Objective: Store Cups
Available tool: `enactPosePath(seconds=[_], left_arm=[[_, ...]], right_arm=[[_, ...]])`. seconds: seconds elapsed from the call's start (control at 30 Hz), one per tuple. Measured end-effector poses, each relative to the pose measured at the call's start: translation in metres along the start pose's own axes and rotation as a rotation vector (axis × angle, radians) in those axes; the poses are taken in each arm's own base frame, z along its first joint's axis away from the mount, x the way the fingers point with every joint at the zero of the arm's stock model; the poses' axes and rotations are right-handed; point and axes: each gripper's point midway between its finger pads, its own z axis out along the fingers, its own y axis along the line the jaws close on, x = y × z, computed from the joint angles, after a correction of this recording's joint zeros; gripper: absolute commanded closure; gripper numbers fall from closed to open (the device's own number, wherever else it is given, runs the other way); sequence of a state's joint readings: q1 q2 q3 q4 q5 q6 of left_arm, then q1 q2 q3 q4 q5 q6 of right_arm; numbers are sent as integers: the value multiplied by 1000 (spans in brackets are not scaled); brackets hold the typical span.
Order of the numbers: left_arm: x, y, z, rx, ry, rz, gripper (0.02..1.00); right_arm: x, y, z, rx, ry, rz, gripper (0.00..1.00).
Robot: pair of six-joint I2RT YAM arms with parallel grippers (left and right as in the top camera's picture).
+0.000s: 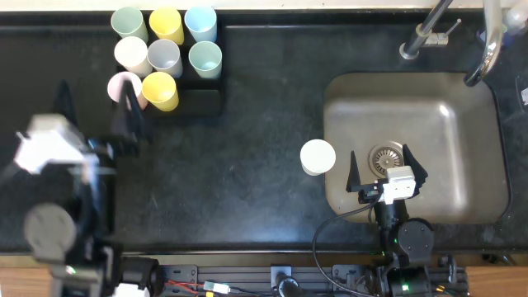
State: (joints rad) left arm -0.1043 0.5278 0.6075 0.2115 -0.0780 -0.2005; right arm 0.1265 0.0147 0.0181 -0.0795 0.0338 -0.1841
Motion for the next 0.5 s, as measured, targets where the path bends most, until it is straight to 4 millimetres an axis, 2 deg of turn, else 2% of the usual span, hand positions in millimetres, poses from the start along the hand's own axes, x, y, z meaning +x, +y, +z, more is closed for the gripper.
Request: enactPosePath(seconds=[0.1, 0.27, 0.37, 0.5], left_arm=[[37, 9, -29, 1, 16, 22, 18], [69, 19, -68, 10, -25, 37, 18], [85, 22, -73, 18, -31, 44, 18], [124, 27, -71, 19, 25, 51, 20]], right_arm=[[0, 0, 0, 0, 0, 0, 5], [0, 0, 0, 0, 0, 0, 7], [0, 0, 0, 0, 1, -1, 7], [0, 0, 0, 0, 0, 0, 3]])
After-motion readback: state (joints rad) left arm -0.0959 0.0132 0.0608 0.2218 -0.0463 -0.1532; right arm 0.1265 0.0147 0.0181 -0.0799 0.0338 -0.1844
